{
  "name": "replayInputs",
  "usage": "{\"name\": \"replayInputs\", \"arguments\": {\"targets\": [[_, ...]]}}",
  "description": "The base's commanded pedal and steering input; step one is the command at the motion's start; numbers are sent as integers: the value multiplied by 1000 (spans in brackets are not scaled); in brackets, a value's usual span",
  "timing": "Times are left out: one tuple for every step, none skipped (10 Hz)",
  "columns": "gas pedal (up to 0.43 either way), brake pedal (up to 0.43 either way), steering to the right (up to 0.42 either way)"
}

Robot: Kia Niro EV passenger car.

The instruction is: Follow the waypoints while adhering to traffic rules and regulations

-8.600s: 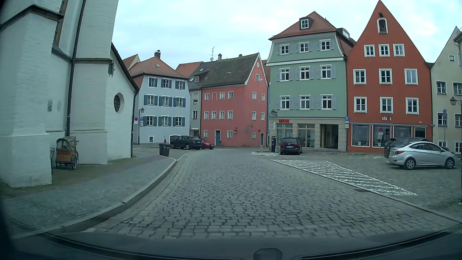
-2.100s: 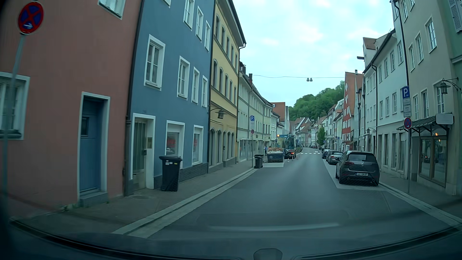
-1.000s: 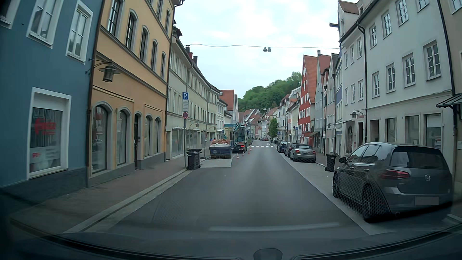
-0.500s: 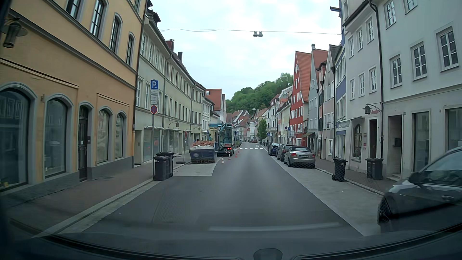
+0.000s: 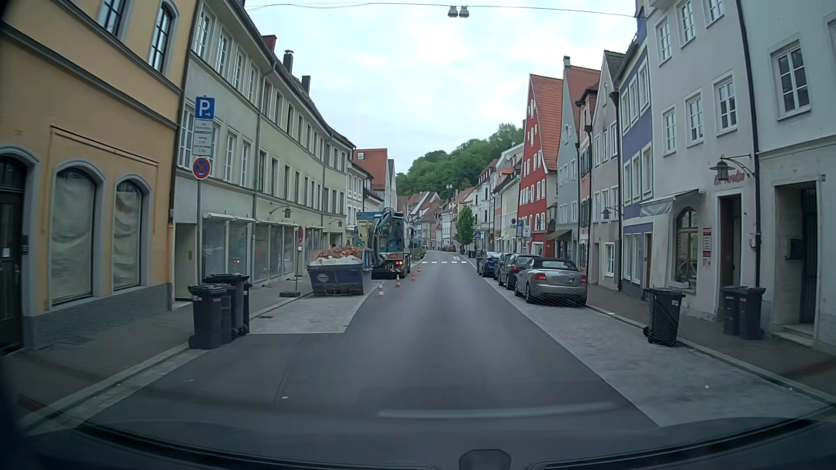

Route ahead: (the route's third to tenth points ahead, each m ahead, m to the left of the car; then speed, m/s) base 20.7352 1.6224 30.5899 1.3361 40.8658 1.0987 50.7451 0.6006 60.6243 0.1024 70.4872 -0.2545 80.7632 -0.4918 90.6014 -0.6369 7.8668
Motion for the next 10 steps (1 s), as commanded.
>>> {"name": "replayInputs", "arguments": {"targets": [[47,0,11],[47,0,8],[47,0,7],[39,0,7],[20,0,6],[20,0,5],[20,0,5],[20,0,5],[28,0,5],[28,0,5]]}}
